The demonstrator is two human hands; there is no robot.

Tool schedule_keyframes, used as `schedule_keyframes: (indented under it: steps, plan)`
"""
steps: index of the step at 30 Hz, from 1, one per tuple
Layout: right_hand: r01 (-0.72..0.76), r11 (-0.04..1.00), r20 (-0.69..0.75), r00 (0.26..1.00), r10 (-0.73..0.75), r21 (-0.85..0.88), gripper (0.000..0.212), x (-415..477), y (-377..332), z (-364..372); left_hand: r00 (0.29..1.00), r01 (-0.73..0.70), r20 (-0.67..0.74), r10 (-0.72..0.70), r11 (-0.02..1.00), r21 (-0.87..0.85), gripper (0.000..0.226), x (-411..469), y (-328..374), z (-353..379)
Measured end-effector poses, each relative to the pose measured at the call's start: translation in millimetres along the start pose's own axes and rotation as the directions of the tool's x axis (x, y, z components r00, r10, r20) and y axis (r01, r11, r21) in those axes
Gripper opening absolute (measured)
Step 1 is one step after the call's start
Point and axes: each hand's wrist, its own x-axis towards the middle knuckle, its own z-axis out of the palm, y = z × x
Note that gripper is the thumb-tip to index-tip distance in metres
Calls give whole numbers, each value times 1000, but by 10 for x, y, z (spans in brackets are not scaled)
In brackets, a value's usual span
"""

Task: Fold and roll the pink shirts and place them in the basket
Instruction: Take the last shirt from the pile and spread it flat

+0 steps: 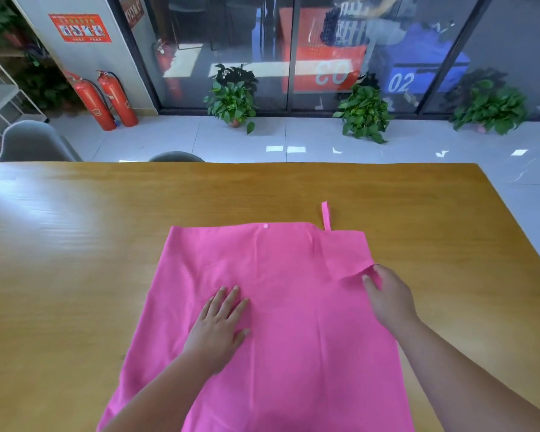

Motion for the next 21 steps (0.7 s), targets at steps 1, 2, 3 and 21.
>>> schedule_keyframes:
  steps: [1, 2, 3, 21]
  plan:
    - [-73, 996, 13, 997, 72, 51, 44, 103, 21, -34, 1000, 9, 3, -9, 1000, -5, 70, 31, 11, 2]
    - [-123, 988, 41, 992, 120, 90, 40, 175, 52, -44, 1000, 13, 2, -13, 1000, -10, 71, 46, 17, 7]
    - [-155, 981, 77, 986, 146, 120, 36, 249, 85, -52, 1000, 20, -3, -20, 1000, -14, 71, 90, 31, 3]
    - [-194, 953, 92, 980, 177, 235, 59, 918, 143, 113, 987, 155, -32, -158, 983, -96, 70, 720, 166, -256]
